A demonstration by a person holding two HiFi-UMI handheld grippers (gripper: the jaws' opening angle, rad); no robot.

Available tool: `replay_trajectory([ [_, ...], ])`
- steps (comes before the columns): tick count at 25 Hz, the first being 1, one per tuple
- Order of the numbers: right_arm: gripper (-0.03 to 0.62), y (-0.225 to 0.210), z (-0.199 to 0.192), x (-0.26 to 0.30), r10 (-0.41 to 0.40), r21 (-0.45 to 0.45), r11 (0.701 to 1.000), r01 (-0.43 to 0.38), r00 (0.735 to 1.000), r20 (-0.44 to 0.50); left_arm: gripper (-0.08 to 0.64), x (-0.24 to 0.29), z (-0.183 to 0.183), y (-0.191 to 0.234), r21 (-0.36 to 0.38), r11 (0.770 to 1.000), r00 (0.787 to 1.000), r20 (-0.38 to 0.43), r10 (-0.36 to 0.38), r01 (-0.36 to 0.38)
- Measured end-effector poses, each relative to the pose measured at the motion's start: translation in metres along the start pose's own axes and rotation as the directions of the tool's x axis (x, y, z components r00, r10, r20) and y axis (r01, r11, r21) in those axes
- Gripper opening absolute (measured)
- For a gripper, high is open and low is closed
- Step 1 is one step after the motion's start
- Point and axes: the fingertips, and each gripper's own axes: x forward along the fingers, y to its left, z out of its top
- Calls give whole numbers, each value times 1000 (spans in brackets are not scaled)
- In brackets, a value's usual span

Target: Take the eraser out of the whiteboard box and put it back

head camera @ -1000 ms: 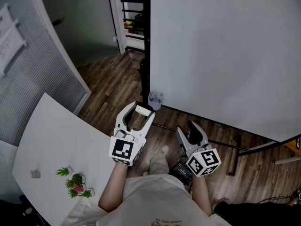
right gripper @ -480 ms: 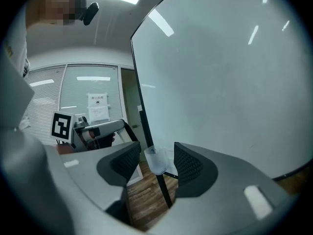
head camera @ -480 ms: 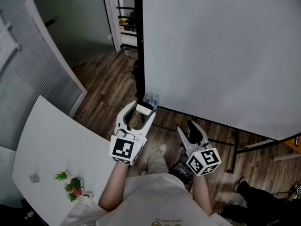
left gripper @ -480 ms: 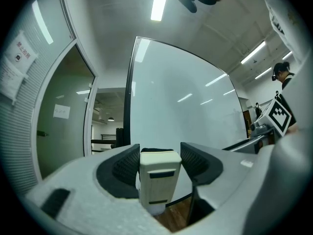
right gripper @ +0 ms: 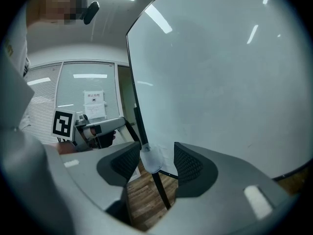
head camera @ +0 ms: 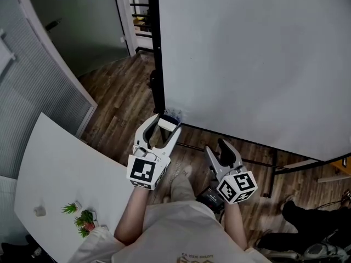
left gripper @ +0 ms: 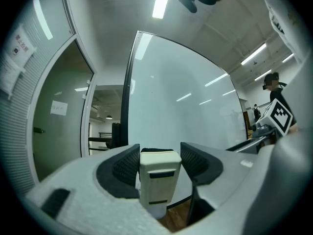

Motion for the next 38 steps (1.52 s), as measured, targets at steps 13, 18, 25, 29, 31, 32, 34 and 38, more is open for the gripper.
replay_trajectory([
  [13,219,-15,-6,10,-24,4,1000,24,999,-23,259,20,-12,12,-44,999,1000,-3,-5,5],
  [18,219,-21,-5,9,-36,2,999,36,999,-27,261,27,-12,13,-52,999,1000,8,-8,9],
  [25,219,-27,-5,11,-40,6,999,40,999,-25,259,33,-12,14,-51,999,1000,7,-12,12],
  [29,219,-28,-4,11,-40,8,999,40,999,-27,259,37,-11,15,-58,998,1000,10,-10,10],
  [31,219,-31,-3,10,-43,9,999,44,999,-26,259,39,-9,14,-58,998,1000,13,-10,11],
  [32,219,-32,-3,10,-46,10,999,46,999,-25,259,39,-9,14,-58,998,1000,13,-11,12],
  [34,219,-34,-2,9,-50,11,999,51,998,-24,259,40,-9,13,-57,998,1000,12,-12,13],
  [38,219,-37,-3,10,-52,14,999,53,998,-26,259,41,-10,14,-59,998,1000,15,-10,11],
])
